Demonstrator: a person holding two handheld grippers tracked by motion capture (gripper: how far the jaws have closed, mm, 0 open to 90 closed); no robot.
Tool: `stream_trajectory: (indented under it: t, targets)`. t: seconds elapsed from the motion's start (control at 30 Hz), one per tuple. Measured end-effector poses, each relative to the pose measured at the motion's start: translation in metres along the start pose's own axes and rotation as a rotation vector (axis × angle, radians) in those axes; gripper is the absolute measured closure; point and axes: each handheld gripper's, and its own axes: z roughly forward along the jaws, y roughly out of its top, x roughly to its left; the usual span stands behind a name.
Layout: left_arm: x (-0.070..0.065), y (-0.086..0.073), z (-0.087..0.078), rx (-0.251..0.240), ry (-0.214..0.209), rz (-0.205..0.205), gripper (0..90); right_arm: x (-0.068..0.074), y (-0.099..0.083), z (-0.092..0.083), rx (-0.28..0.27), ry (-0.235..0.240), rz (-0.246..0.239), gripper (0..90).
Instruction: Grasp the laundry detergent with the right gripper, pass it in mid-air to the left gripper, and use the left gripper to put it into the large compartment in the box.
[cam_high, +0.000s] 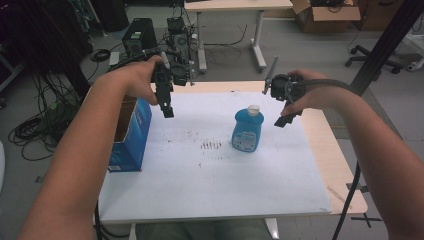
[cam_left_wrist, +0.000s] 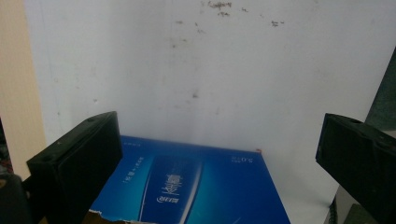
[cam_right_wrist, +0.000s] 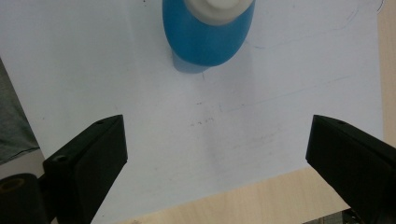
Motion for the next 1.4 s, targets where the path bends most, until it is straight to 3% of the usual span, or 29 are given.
stream_trajectory:
  t: [0.5,0.73,1.03,1.2,1.4]
  targets:
    - [0.0,-0.002,0.001,0.01,-0.002,-0.002,0.8,-0.004,-0.002,0.001,-0.03,-0.004,0.004,5.4]
    - [-0.007,-0.002,-0.004,0.002,-0.003,0.0,0.5,-0.002,-0.007,0.004,-0.04,-0.001,0.013,5.4]
    - [-0.04,-0.001,-0.014,0.023,0.038,0.053,0.8,0.003,-0.015,0.009,-0.071,0.0,0.015,5.3]
    - [-0.057,-0.001,-0.014,0.007,0.032,0.082,1.0,0.007,-0.018,0.013,-0.094,0.005,0.024,5.2]
    - [-0.073,-0.005,-0.008,0.014,0.023,0.086,1.1,0.009,-0.02,0.022,-0.119,0.01,0.023,5.2]
